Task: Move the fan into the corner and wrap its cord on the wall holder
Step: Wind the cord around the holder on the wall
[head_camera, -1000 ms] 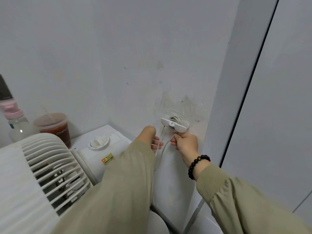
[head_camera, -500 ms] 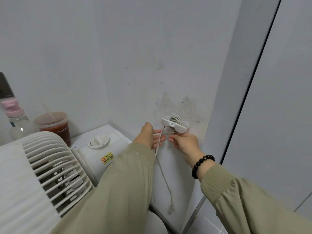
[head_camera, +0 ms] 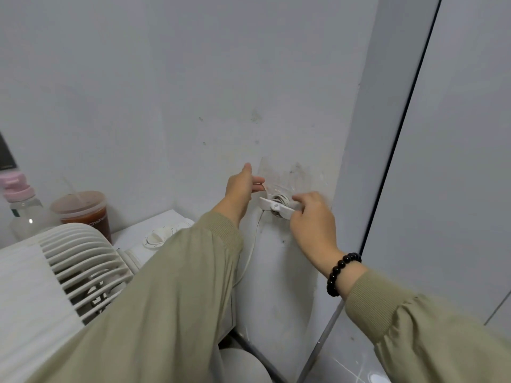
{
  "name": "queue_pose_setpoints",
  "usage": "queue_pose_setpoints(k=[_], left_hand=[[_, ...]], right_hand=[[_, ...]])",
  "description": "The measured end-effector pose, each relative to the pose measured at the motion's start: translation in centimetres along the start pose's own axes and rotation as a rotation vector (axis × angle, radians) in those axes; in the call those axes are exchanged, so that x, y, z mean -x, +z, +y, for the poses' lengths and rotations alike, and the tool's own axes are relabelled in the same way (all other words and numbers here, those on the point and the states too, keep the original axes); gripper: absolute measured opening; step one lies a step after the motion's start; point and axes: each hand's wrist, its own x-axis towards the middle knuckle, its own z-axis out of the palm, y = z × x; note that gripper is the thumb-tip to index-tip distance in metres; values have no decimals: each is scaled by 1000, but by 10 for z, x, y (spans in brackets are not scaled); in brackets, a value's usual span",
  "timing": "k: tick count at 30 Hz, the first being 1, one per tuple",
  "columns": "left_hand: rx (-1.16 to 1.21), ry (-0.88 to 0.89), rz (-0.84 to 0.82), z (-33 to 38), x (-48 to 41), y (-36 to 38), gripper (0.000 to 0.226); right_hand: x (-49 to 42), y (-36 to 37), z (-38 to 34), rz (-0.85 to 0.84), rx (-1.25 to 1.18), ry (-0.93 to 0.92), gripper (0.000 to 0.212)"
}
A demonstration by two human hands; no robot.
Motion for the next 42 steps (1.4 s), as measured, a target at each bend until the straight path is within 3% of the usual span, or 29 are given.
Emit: queue_pose_setpoints(k=[2,5,10,15,19,21,28,31,34,37,39,42], left_hand=[[26,26,2,2,0,-2,52],[131,60,54,13,2,-5,48],[147,111,4,39,4,-6,37],[272,44,-79,49,15,-2,38],[372,79,-45,56,19,-8,32],[386,117,-22,63,18,-12,31],[349,148,-152,86,26,-10,33],[419,141,-186,90,31,-12,28],[461,127,-175,88,32,-19,34],[283,145,-150,84,31,-23,45],[-34,225,-147,80,32,-22,59],[-466,395,-156,73,35,-18,67]], right_hand=[[-3,0,-4,-44,99,-156,37],[-6,5,-1,-220,191,-174,44],[-4,3,2,-266,291,-215,52],[-11,-1,-7,-245,115,-105,40],[-14,-1,-12,-35,-147,26,37],[-17,-2,-16,-16,-226,64,35],[-51,2,-43,-292,-464,246,58],[-57,2,-54,-453,-545,334,41],[-56,-5,-56,-510,-723,486,17],[-58,-12,-48,-461,-836,587,26],[-57,-14,-45,-416,-806,595,41],[-54,-14,-44,-398,-828,609,39]])
